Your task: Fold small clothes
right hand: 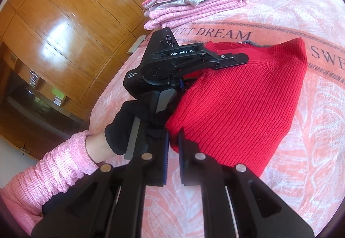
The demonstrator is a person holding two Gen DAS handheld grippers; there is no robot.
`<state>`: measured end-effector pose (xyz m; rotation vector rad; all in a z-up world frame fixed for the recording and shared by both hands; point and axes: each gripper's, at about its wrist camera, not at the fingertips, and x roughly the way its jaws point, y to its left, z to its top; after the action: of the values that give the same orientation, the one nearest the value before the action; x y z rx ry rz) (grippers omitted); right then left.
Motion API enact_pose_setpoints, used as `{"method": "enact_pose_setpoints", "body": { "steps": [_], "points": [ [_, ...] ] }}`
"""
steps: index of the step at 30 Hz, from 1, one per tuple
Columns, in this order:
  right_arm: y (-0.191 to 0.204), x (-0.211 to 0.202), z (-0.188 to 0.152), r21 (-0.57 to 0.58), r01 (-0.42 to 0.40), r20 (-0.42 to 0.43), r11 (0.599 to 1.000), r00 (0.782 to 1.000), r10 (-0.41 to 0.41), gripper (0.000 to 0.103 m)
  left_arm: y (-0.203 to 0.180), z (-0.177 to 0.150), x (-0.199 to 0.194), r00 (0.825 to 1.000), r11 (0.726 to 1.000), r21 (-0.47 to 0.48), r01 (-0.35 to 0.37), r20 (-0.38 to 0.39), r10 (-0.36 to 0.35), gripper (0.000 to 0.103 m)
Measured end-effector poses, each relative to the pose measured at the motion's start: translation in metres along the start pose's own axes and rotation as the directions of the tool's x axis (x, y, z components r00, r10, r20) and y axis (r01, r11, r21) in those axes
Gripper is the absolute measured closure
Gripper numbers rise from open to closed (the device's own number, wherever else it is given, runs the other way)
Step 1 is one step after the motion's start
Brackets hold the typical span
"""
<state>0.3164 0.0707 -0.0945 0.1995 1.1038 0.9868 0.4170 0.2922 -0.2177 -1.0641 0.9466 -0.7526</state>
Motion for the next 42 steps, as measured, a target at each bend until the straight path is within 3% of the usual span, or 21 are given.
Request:
{"method": "enact_pose_setpoints", "body": {
  "steps": [7,11,16,20,23,25,26,27,28,29,33,36,38,40,42],
  "points": [
    [0.037,0.049,0.017,-0.038,-0.080,-0.028,0.996,0.996,0.079,0.096,-0.020,0.017,-0.077,0.997,0.992,0.130,0.000,0.071,-0.009,0.081],
    [0.068,0.084,0.027,-0.096,-0.092,-0.055,0.991,0.995,0.087,0.096,-0.016,0.026,-0.125,0.993,0.982,0.185,-0.041,0.119,0.020,0.081],
    [0.086,0.136,0.029,-0.122,-0.064,-0.117,0.991,0.992,0.049,0.096,0.025,0.032,-0.161,0.987,0.979,0.167,-0.117,0.127,0.097,0.081],
    [0.079,0.174,0.020,-0.126,0.004,-0.175,0.992,0.984,-0.027,0.096,0.058,0.030,-0.163,0.974,0.964,0.156,-0.217,0.102,0.203,0.081],
    [0.069,0.192,0.008,-0.120,0.028,-0.224,0.992,0.973,-0.055,0.090,0.072,0.027,-0.163,0.976,0.968,0.132,-0.212,0.090,0.201,0.081],
    [0.063,0.187,0.004,-0.090,-0.007,-0.234,0.996,0.972,-0.015,0.085,0.072,0.027,-0.168,0.977,0.972,0.120,-0.204,0.090,0.194,0.077],
    [0.057,0.178,0.003,-0.056,-0.039,-0.225,0.998,0.974,0.025,0.076,0.070,0.027,-0.171,0.976,0.970,0.123,-0.208,0.095,0.197,0.076],
    [0.050,0.167,0.004,-0.018,-0.063,-0.205,0.998,0.977,0.058,0.066,0.067,0.027,-0.173,0.974,0.969,0.125,-0.214,0.107,0.202,0.069],
    [0.042,0.154,0.007,0.018,-0.077,-0.175,0.997,0.982,0.079,0.061,0.065,0.029,-0.176,0.969,0.965,0.124,-0.230,0.121,0.216,0.059],
    [0.033,0.139,0.009,0.045,-0.076,-0.142,0.996,0.987,0.082,0.059,0.062,0.031,-0.177,0.965,0.963,0.120,-0.241,0.132,0.225,0.055],
    [-0.007,0.080,0.018,0.091,0.062,-0.017,0.994,0.998,-0.061,0.059,0.049,0.038,-0.164,0.947,0.944,0.129,-0.304,0.146,0.285,0.043],
    [-0.038,0.063,0.012,0.176,0.062,0.015,0.982,0.998,-0.066,0.059,0.047,0.044,-0.153,0.941,0.940,0.115,-0.321,0.155,0.302,0.043],
    [-0.049,0.064,0.000,0.201,0.072,-0.001,0.977,0.997,-0.074,0.059,0.044,0.047,-0.145,0.942,0.944,0.102,-0.314,0.158,0.296,0.046],
    [-0.056,0.070,-0.008,0.205,0.073,-0.020,0.976,0.997,-0.070,0.061,0.036,0.046,-0.139,0.949,0.949,0.117,-0.291,0.160,0.272,0.068],
    [-0.058,0.069,-0.013,0.183,0.086,-0.030,0.979,0.996,-0.082,0.061,0.021,0.039,-0.141,0.940,0.931,0.186,-0.314,0.199,0.277,0.083]
  ]
}}
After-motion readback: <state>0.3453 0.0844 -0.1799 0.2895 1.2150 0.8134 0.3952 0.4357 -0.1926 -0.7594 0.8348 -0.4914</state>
